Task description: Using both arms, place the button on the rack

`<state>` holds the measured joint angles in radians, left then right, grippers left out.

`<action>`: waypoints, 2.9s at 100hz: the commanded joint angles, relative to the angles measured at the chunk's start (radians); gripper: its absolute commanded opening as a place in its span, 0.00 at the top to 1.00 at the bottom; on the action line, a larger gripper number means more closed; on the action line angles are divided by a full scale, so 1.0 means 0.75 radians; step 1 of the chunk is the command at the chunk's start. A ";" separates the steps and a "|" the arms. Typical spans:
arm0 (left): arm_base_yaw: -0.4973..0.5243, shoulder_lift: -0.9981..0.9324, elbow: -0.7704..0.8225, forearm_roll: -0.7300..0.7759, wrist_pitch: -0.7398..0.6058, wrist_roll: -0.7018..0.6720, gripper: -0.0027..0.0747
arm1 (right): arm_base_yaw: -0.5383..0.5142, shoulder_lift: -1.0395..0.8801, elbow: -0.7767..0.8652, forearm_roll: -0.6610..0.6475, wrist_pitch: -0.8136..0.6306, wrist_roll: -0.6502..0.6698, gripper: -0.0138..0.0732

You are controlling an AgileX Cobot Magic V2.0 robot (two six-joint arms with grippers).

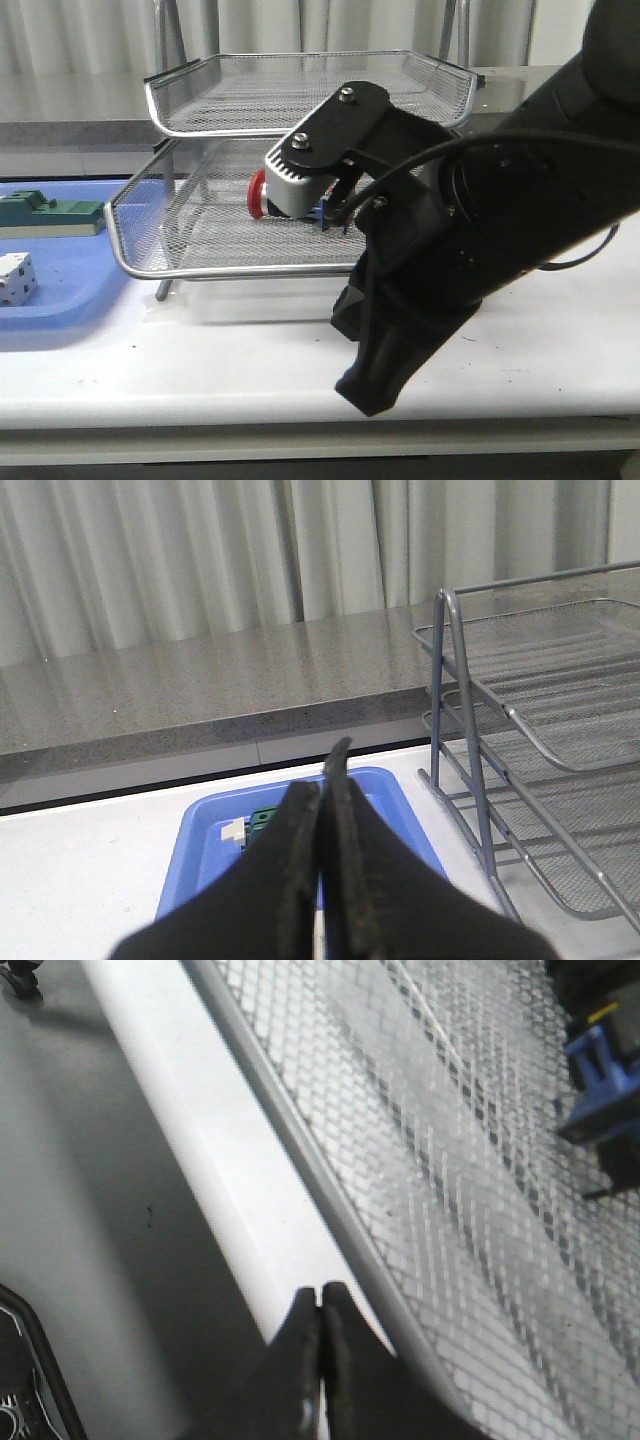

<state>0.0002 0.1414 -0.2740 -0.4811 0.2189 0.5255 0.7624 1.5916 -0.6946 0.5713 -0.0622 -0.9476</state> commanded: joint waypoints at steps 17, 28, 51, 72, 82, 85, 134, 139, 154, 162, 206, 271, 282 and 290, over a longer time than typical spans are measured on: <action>0.001 0.014 -0.039 -0.021 -0.108 -0.010 0.99 | -0.137 -0.001 -0.189 0.000 -0.068 -0.010 0.92; 0.001 0.014 -0.039 -0.021 -0.108 -0.010 0.99 | -0.197 0.053 -0.275 -0.016 -0.010 -0.010 0.92; 0.001 0.014 -0.039 -0.021 -0.108 -0.010 0.99 | -0.241 0.103 -0.379 -0.027 0.083 -0.010 0.92; 0.001 0.014 -0.039 -0.021 -0.108 -0.010 0.99 | -0.234 0.087 -0.383 0.005 0.223 -0.009 0.92; 0.001 0.014 -0.039 -0.021 -0.108 -0.010 0.99 | -0.234 0.060 -0.381 0.056 0.296 -0.009 0.92; 0.001 0.014 -0.039 -0.021 -0.108 -0.010 0.99 | -0.234 0.048 -0.381 0.068 0.314 -0.009 0.91; 0.001 0.014 -0.039 -0.021 -0.108 -0.010 0.99 | -0.357 -0.268 -0.298 0.139 0.398 0.111 0.91; 0.001 0.014 -0.039 -0.021 -0.108 -0.010 0.99 | -0.402 -0.313 -0.267 0.139 0.399 0.131 0.91; 0.001 0.014 -0.039 -0.021 -0.108 -0.010 0.99 | -0.558 -0.473 -0.163 0.139 0.412 0.191 0.91; 0.001 0.014 -0.039 -0.021 -0.108 -0.010 0.99 | -0.626 -0.563 -0.111 0.139 0.422 0.191 0.91; 0.001 0.014 -0.039 -0.021 -0.108 -0.010 0.99 | -0.951 -1.132 0.183 0.139 0.450 0.232 0.91; 0.001 0.014 -0.039 -0.021 -0.108 -0.010 0.99 | -1.000 -1.441 0.273 0.139 0.566 0.232 0.91; 0.001 0.014 -0.039 -0.021 -0.108 -0.010 0.99 | -1.000 -1.441 0.273 0.139 0.566 0.232 0.91; 0.001 0.014 -0.039 -0.021 -0.108 -0.010 0.99 | -1.000 -1.441 0.273 0.139 0.562 0.232 0.91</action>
<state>0.0002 0.1414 -0.2740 -0.4811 0.2189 0.5255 0.0190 0.5099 -0.4630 0.6597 0.4129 -0.7752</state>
